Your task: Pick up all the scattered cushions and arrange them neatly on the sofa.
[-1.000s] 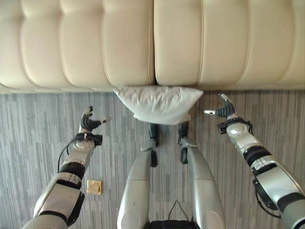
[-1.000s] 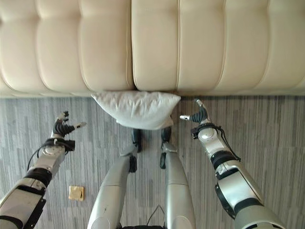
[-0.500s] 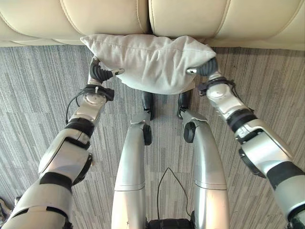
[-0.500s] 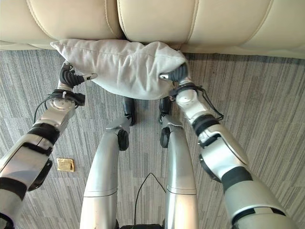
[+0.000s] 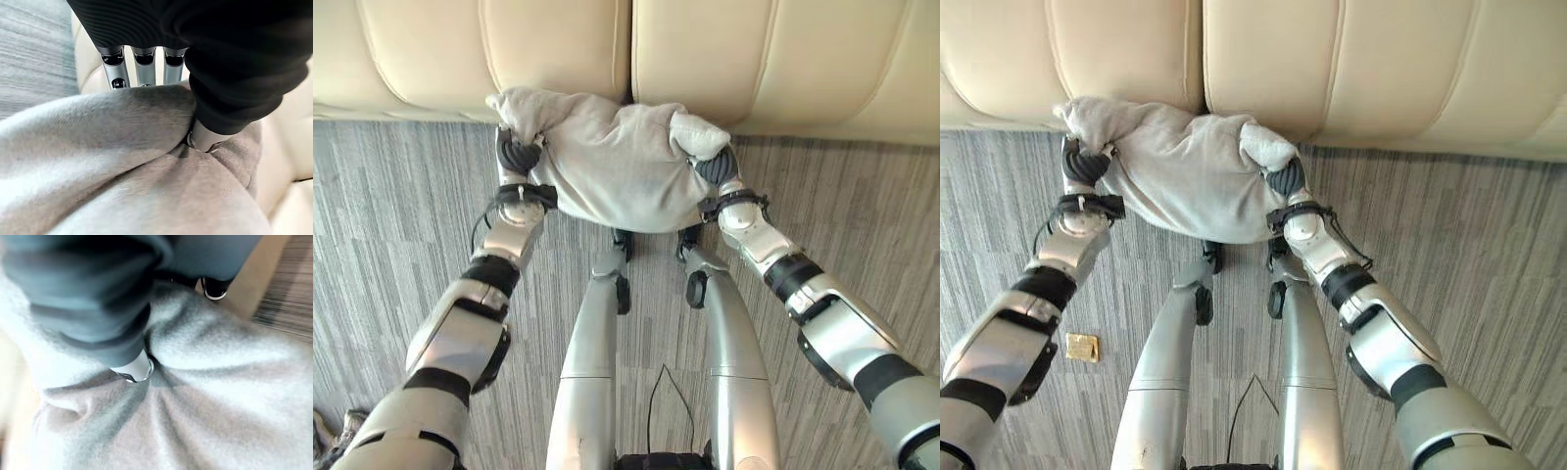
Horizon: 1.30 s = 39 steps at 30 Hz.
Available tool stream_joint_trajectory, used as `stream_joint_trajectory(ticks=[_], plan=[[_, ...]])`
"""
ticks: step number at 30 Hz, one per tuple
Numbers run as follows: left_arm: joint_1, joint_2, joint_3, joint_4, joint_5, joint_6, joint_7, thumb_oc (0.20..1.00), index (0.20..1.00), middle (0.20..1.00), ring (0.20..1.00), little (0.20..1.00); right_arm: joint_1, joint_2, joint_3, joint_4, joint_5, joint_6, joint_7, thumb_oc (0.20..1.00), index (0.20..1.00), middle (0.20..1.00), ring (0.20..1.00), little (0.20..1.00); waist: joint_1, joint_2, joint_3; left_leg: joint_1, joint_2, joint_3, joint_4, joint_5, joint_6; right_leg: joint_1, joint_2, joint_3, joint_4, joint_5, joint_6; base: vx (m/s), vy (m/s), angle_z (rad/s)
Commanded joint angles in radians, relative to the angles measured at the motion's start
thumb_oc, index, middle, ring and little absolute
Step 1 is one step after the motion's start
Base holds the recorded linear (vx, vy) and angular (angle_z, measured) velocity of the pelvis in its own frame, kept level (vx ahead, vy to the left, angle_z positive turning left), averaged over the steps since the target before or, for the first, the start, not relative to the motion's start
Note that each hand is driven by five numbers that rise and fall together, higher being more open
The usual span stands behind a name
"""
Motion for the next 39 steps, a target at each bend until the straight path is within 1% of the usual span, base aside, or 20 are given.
stream_joint_trajectory(ticks=[1,3,5,7,8,9,12,13,16,18,23,28,29,31,32,33,35,37,38,39], plan=[[0.013,-0.039,0.059,-0.188,0.102,-0.144,0.03,0.2,0.2,0.2,0.2,0.2,0.007,0.086,-0.056,-0.197,-0.067,-0.137,0.047,0.2,0.2,0.2,0.2,0.2,0.003,-0.005,-0.051,0.071,0.02,-0.051,-0.013,-0.1,-0.041,0.097,-0.022,0.084,-0.066,-0.049,0.136,-0.06,0.043,0.03],[0.197,-0.086,0.09,-0.348,0.183,-0.13,0.02,0.2,0.2,0.2,0.2,0.2,0.18,0.068,-0.099,-0.356,-0.101,-0.138,0.088,0.2,0.2,0.2,0.2,0.2,-0.001,-0.023,-0.056,0.263,0.019,-0.049,-0.116,-0.093,-0.044,0.279,-0.028,0.067,-0.178,-0.013,0.151,0.02,0.054,-0.07],[0.247,-0.102,0.101,-0.39,0.192,-0.127,0.014,0.2,0.2,0.2,0.2,0.2,0.226,0.062,-0.106,-0.396,-0.117,-0.134,0.094,0.2,0.2,0.2,0.2,0.2,-0.002,-0.027,-0.056,0.319,0.019,-0.045,-0.141,-0.093,-0.044,0.333,-0.029,0.061,-0.209,-0.006,0.155,0.07,0.011,-0.19],[0.344,-0.128,0.108,-0.454,0.205,-0.127,-0.003,0.2,0.2,0.2,0.2,0.2,0.321,0.059,-0.119,-0.469,-0.158,-0.123,0.108,0.2,0.2,0.2,0.2,0.2,-0.006,-0.036,-0.065,0.426,0.023,-0.04,-0.193,-0.093,-0.043,0.44,-0.031,0.051,-0.271,0.007,0.162,0.19,0.005,-0.15],[0.427,-0.141,0.104,-0.518,0.22,-0.124,-0.019,0.2,0.2,0.2,0.2,0.2,0.403,0.065,-0.133,-0.525,-0.176,-0.118,0.119,0.2,0.2,0.2,0.2,0.2,-0.007,-0.044,-0.075,0.528,0.028,-0.031,-0.233,-0.094,-0.041,0.544,-0.031,0.045,-0.327,0.016,0.166,0.19,0.009,-0.05],[0.429,-0.142,0.104,-0.519,0.22,-0.123,-0.019,0.2,0.2,0.2,0.2,0.2,0.405,0.065,-0.132,-0.527,-0.176,-0.117,0.119,0.2,0.2,0.2,0.2,0.2,-0.006,-0.044,-0.072,0.534,0.028,-0.03,-0.236,-0.093,-0.041,0.55,-0.031,0.045,-0.33,0.017,0.166,0.19,0.006,-0.07],[0.542,-0.155,0.09,-0.586,0.228,-0.128,-0.047,0.2,0.2,0.2,0.2,0.2,0.513,0.064,-0.143,-0.605,-0.19,-0.118,0.147,0.2,0.2,0.2,0.2,0.2,-0.008,-0.058,-0.105,0.671,0.033,-0.014,-0.296,-0.094,-0.037,0.687,-0.022,0.046,-0.395,0.024,0.174,0.22,0.017,-0.21],[0.594,-0.159,0.07,-0.61,0.223,-0.125,-0.07,0.2,0.2,0.2,0.2,0.2,0.563,0.055,-0.14,-0.622,-0.198,-0.109,0.159,0.2,0.2,0.2,0.2,0.2,-0.011,-0.064,-0.135,0.752,0.039,-0.002,-0.332,-0.097,-0.035,0.769,-0.016,0.051,-0.436,0.024,0.178,0.19,0.031,-0.2],[0.616,-0.155,0.062,-0.616,0.222,-0.122,-0.08,0.2,0.2,0.2,0.2,0.2,0.587,0.048,-0.143,-0.631,-0.197,-0.104,0.165,0.2,0.2,0.2,0.2,0.2,-0.014,-0.067,-0.153,0.781,0.042,0.002,-0.348,-0.092,-0.034,0.8,-0.015,0.052,-0.454,0.027,0.179,0.15,0.019,-0.18],[0.649,-0.151,0.036,-0.623,0.217,-0.11,-0.096,0.2,0.2,0.2,0.2,0.2,0.647,0.027,-0.154,-0.651,-0.195,-0.092,0.17,0.2,0.2,0.2,0.2,0.2,-0.024,-0.067,-0.214,0.883,0.036,0.022,-0.389,-0.101,-0.028,0.898,-0.003,0.058,-0.497,0.023,0.185,0.26,0.06,-0.14],[0.684,-0.126,0.023,-0.681,0.246,-0.102,-0.106,0.2,0.2,0.2,0.2,0.2,0.681,0.0,-0.165,-0.729,-0.213,-0.094,0.169,0.2,0.2,0.2,0.2,0.2,-0.027,-0.068,-0.248,0.961,0.036,0.039,-0.41,-0.115,-0.026,0.972,-0.004,0.06,-0.521,0.012,0.186,0.18,0.045,-0.14],[0.716,-0.097,0.023,-0.757,0.259,-0.107,-0.095,0.2,0.2,0.2,0.2,0.2,0.66,0.009,-0.141,-0.796,-0.19,-0.106,0.172,0.2,0.2,0.2,0.2,0.2,-0.015,-0.074,-0.247,0.995,0.032,0.054,-0.39,-0.147,-0.012,1.006,-0.007,0.084,-0.515,0.015,0.199,0.12,0.075,-0.1],[0.73,-0.082,0.028,-0.775,0.269,-0.109,-0.101,0.2,0.2,0.2,0.2,0.2,0.641,0.012,-0.124,-0.801,-0.191,-0.107,0.182,0.2,0.2,0.2,0.2,0.2,-0.005,-0.08,-0.25,0.993,0.032,0.06,-0.381,-0.16,-0.004,0.997,-0.004,0.099,-0.504,0.026,0.213,0.06,0.077,-0.22],[0.739,-0.078,0.03,-0.78,0.271,-0.107,-0.104,0.2,0.2,0.2,0.2,0.2,0.633,0.014,-0.119,-0.805,-0.192,-0.107,0.187,0.2,0.2,0.2,0.2,0.2,0.002,-0.08,-0.25,0.995,0.031,0.064,-0.378,-0.168,0.002,0.988,-0.005,0.104,-0.492,0.032,0.223,0.06,0.097,-0.37],[0.749,-0.067,0.038,-0.794,0.268,-0.106,-0.114,0.2,0.2,0.2,0.2,0.2,0.614,0.01,-0.112,-0.808,-0.207,-0.099,0.195,0.2,0.2,0.2,0.2,0.2,0.009,-0.082,-0.24,0.998,0.026,0.067,-0.368,-0.179,0.016,0.961,-0.01,0.107,-0.415,0.071,0.257,0.05,0.106,-0.51],[0.749,-0.066,0.039,-0.795,0.268,-0.106,-0.114,0.2,0.2,0.2,0.2,0.2,0.613,0.01,-0.112,-0.808,-0.207,-0.099,0.195,0.2,0.2,0.2,0.2,0.2,0.011,-0.083,-0.239,0.997,0.026,0.069,-0.367,-0.18,0.017,0.958,-0.01,0.11,-0.411,0.069,0.258,0.03,0.103,-0.52],[0.742,-0.061,0.042,-0.792,0.267,-0.106,-0.109,0.2,0.2,0.2,0.2,0.2,0.589,0.015,-0.106,-0.808,-0.21,-0.097,0.194,0.2,0.2,0.2,0.2,0.2,0.015,-0.078,-0.223,0.997,0.027,0.07,-0.356,-0.187,0.028,0.907,-0.009,0.105,-0.324,0.092,0.278,0.03,0.085,-0.31],[0.73,-0.069,0.04,-0.784,0.271,-0.105,-0.108,0.2,0.2,0.2,0.2,0.2,0.576,0.018,-0.11,-0.811,-0.213,-0.097,0.189,0.2,0.2,0.2,0.2,0.2,0.011,-0.075,-0.205,1.01,0.022,0.061,-0.356,-0.197,0.031,0.852,0.006,0.094,-0.303,0.07,0.266,0.1,0.059,-0.22],[0.726,-0.069,0.057,-0.793,0.274,-0.106,-0.1,0.2,0.2,0.2,0.2,0.2,0.552,0.019,-0.106,-0.81,-0.213,-0.096,0.184,0.2,0.2,0.2,0.2,0.2,0.012,-0.076,-0.193,1.023,0.011,0.06,-0.364,-0.213,0.032,0.814,-0.012,0.044,-0.354,0.065,0.248,0.11,0.008,-0.14],[0.726,-0.069,0.058,-0.794,0.274,-0.106,-0.1,0.2,0.2,0.2,0.2,0.2,0.551,0.019,-0.105,-0.809,-0.213,-0.096,0.184,0.2,0.2,0.2,0.2,0.2,0.01,-0.074,-0.193,1.023,0.012,0.058,-0.364,-0.214,0.032,0.816,-0.011,0.041,-0.356,0.065,0.247,0.15,-0.026,-0.02]])
